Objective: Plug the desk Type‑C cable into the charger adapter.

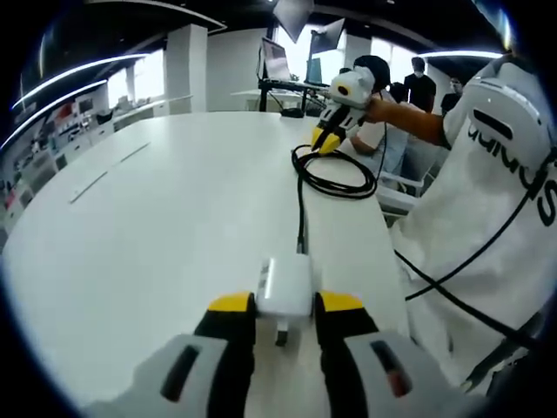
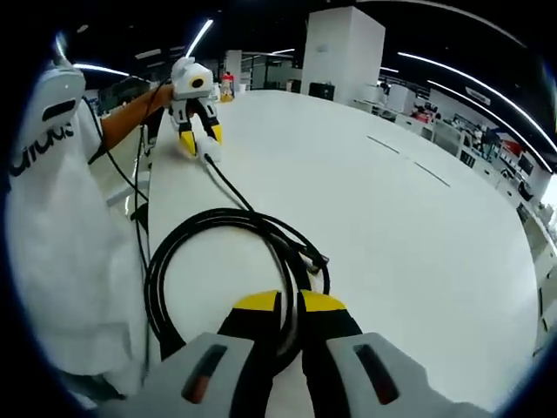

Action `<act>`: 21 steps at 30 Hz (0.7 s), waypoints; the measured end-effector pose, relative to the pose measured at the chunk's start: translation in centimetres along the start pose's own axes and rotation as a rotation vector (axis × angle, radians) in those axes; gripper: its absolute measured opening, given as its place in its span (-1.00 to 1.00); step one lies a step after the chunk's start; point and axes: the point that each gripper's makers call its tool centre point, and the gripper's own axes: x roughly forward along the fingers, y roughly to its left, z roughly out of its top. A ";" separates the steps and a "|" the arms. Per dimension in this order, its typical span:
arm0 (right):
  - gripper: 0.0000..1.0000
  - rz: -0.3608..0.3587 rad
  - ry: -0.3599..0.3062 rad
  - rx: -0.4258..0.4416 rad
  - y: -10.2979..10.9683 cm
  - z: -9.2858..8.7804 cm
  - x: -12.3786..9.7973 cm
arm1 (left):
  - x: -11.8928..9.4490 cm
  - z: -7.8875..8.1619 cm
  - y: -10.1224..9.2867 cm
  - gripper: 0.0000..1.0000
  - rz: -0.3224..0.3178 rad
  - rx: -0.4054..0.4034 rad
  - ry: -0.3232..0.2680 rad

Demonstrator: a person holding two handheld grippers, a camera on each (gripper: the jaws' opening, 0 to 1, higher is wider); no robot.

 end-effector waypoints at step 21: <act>-0.96 -0.011 0.140 -0.006 -0.2 -0.3 0.9 | 0.3 0.0 0.1 -0.50 -0.004 -0.017 -0.006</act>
